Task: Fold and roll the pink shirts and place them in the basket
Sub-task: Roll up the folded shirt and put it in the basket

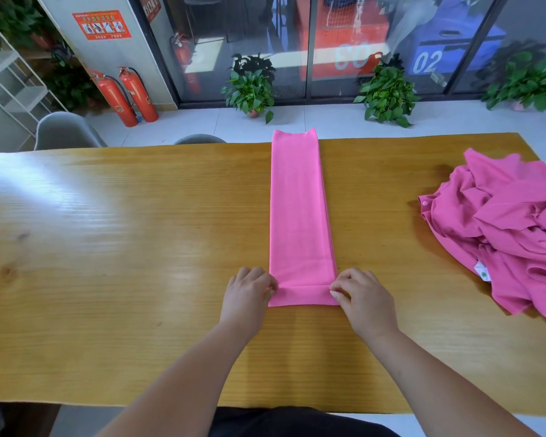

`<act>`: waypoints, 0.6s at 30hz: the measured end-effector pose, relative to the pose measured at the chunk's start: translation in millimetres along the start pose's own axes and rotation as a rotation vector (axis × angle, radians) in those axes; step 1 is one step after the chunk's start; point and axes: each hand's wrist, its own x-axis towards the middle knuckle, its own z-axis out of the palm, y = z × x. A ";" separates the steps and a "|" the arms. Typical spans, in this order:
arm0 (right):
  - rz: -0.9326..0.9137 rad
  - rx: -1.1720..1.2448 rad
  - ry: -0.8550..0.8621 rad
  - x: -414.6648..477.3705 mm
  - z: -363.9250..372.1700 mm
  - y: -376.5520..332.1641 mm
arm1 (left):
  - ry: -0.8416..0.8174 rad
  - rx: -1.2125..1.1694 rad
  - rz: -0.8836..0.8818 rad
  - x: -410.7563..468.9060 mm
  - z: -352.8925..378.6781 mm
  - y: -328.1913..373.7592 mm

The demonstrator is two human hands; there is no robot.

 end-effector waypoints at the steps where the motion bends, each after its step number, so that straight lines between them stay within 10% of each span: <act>1: -0.065 -0.043 0.034 -1.7 5.3 2.1 | 0.007 0.089 0.086 -1.2 2.1 -1.0; 7: -0.192 -0.171 0.075 -17.1 22.5 20.2 | 0.141 0.125 0.162 -25.3 9.4 -4.6; 18: 0.114 0.040 -0.217 0.2 4.8 7.7 | -0.084 -0.286 -0.264 -7.3 -0.9 1.3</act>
